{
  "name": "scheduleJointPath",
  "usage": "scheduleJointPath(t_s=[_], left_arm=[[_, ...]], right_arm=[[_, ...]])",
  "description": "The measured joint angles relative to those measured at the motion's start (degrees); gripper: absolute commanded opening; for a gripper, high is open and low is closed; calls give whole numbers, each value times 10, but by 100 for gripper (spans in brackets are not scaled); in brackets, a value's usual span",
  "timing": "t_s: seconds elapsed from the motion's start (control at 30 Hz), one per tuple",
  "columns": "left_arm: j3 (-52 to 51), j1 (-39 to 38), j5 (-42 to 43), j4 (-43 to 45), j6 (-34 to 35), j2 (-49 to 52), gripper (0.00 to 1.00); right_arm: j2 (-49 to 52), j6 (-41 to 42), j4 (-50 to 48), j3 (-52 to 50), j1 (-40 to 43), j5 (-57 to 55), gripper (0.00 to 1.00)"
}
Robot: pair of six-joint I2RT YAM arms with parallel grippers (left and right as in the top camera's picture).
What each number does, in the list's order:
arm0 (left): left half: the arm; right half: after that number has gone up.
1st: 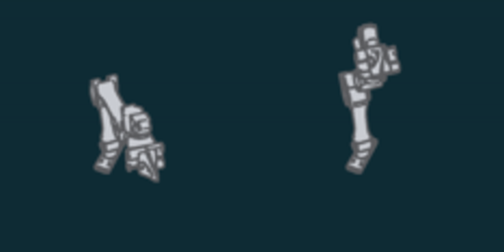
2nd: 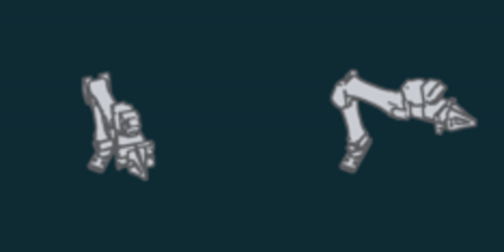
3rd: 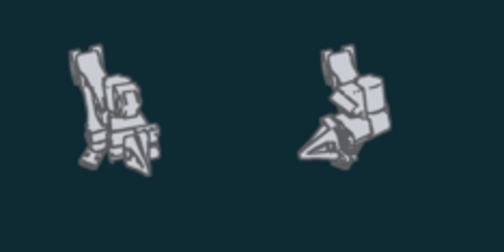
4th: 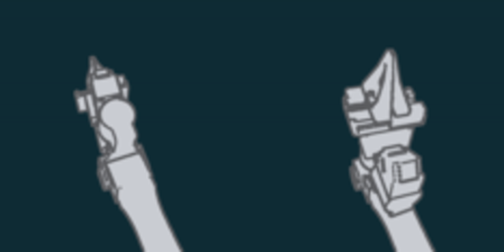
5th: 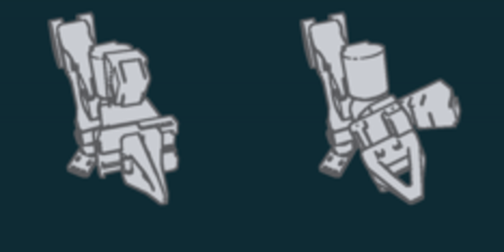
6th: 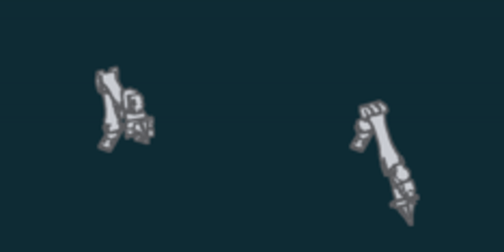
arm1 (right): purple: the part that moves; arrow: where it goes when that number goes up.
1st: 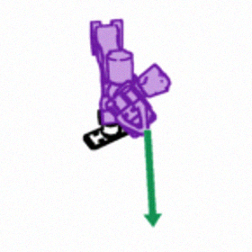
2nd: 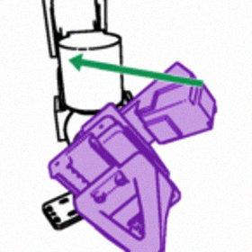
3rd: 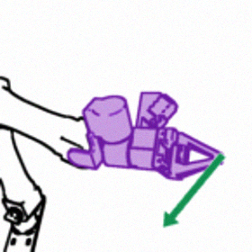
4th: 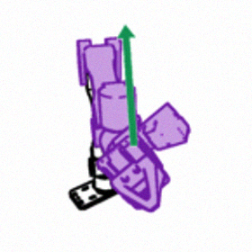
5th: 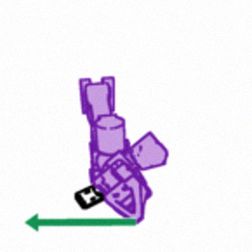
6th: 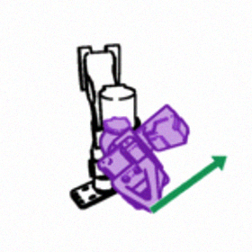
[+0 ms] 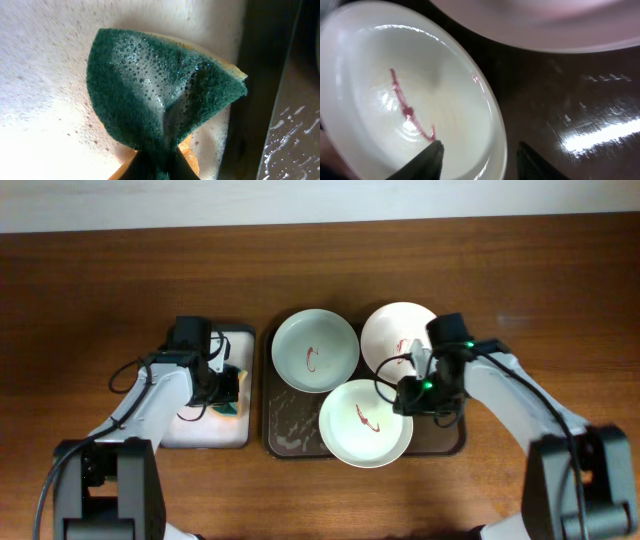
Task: Clean dirty plates on tray and stack at the side
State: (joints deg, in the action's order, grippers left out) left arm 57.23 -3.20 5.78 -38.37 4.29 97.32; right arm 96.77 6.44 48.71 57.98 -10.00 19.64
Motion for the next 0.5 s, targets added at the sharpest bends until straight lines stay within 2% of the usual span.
scheduleJointPath(t_s=[0.03, 0.1, 0.17, 0.23, 0.37, 0.43, 0.5], left_arm=[[0, 0, 0, 0, 0, 1, 8], [0, 0, 0, 0, 0, 1, 9], [0, 0, 0, 1, 0, 1, 12], [0, 0, 0, 0, 0, 1, 13], [0, 0, 0, 0, 0, 1, 13], [0, 0, 0, 0, 0, 1, 18], [0, 0, 0, 0, 1, 1, 19]], right_arm=[[19, 0, -10, 0, -5, 0, 36], [39, -2, -25, 0, -7, 0, 22], [39, -2, -29, 0, -7, 0, 14], [39, -2, -24, 0, -7, 0, 13], [39, 13, -28, 0, -27, 0, 4], [39, 26, -31, 0, -38, -2, 4], [39, 47, -33, 0, -40, -12, 4]])
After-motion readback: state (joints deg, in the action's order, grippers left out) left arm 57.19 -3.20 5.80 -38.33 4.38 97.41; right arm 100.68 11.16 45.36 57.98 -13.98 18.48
